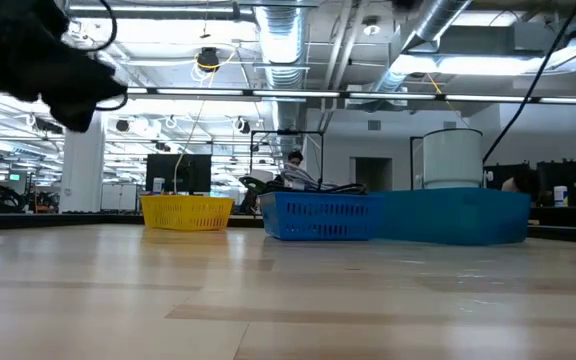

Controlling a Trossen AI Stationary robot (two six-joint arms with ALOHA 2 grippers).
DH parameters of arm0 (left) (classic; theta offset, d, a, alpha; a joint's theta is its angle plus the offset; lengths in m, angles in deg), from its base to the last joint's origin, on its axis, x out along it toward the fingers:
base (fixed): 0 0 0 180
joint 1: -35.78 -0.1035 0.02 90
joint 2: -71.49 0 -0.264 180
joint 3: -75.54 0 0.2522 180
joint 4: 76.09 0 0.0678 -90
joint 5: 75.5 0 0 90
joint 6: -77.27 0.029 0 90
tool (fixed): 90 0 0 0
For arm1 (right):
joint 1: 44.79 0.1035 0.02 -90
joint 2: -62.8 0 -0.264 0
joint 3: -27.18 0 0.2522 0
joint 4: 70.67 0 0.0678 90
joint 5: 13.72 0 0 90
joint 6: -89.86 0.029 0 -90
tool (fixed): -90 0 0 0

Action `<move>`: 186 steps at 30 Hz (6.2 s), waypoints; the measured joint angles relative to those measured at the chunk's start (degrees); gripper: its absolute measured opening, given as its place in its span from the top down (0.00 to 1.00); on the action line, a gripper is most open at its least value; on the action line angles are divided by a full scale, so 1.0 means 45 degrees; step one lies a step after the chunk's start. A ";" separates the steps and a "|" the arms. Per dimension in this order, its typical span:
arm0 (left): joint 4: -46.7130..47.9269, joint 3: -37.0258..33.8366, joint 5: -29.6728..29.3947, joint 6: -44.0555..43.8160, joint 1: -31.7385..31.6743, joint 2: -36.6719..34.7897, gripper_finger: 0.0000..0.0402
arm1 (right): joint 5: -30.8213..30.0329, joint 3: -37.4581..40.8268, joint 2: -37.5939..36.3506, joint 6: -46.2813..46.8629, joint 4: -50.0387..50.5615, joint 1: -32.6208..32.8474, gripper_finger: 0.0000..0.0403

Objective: Pick and place items into bin
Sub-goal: Return to Home Position

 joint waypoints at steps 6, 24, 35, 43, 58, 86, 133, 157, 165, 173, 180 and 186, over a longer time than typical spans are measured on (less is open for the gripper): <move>-0.1485 0.0015 0.1516 0.1112 -0.0554 -0.0676 0.69 | 0.0777 0.1809 -0.2362 -0.0764 -0.3207 0.1500 0.81; -0.0125 0.0010 0.7811 -0.1034 -0.4883 -0.2093 0.69 | 0.1691 1.2913 -1.3763 0.1301 -1.2784 0.3702 0.81; -0.0963 0.0000 0.9133 -0.0627 -0.6742 -0.2173 0.69 | 0.2226 1.5271 -1.9264 0.1496 -1.0643 0.3313 0.81; -0.1052 -0.0073 0.9790 -0.0163 -0.7541 -0.2484 0.69 | 0.1270 1.6478 -1.9302 0.1259 -1.1606 0.2983 0.81; -0.0481 -0.0097 0.7332 0.0504 -0.6750 -0.2142 0.69 | 0.1363 1.8734 -1.9188 0.1640 -1.3007 0.2546 0.81; 0.6296 -0.0083 0.7634 -0.0568 -0.6741 -0.2077 0.69 | 0.1358 1.8749 -1.9089 0.1370 -1.2921 0.2721 0.81; 0.6333 -0.0068 0.7459 -0.0699 -0.6774 -0.7616 0.69 | 0.1366 1.8763 -1.9088 0.1377 -1.2918 0.2721 0.81; 0.6347 -0.0063 0.7459 -0.0699 -0.6774 -0.7616 0.69 | 0.1366 1.8763 -1.9086 0.1378 -1.2918 0.2721 0.81; 0.6347 -0.0063 0.7459 -0.0699 -0.6774 -0.7616 0.69 | 0.1366 1.8763 -1.9089 0.1377 -1.2913 0.2721 0.81; 0.6347 -0.0063 0.7459 -0.0699 -0.6775 -0.7616 0.69 | 0.1366 1.8763 -1.9086 0.1376 -1.2915 0.2721 0.81; 0.6347 -0.0063 0.7459 -0.0699 -0.6776 -0.7616 0.69 | 0.1366 1.8763 -1.9089 0.1375 -1.2913 0.2724 0.81; 0.6347 -0.0063 0.7459 -0.0699 -0.6776 -0.7616 0.69 | 0.1366 1.8763 -1.9089 0.1374 -1.2913 0.2725 0.81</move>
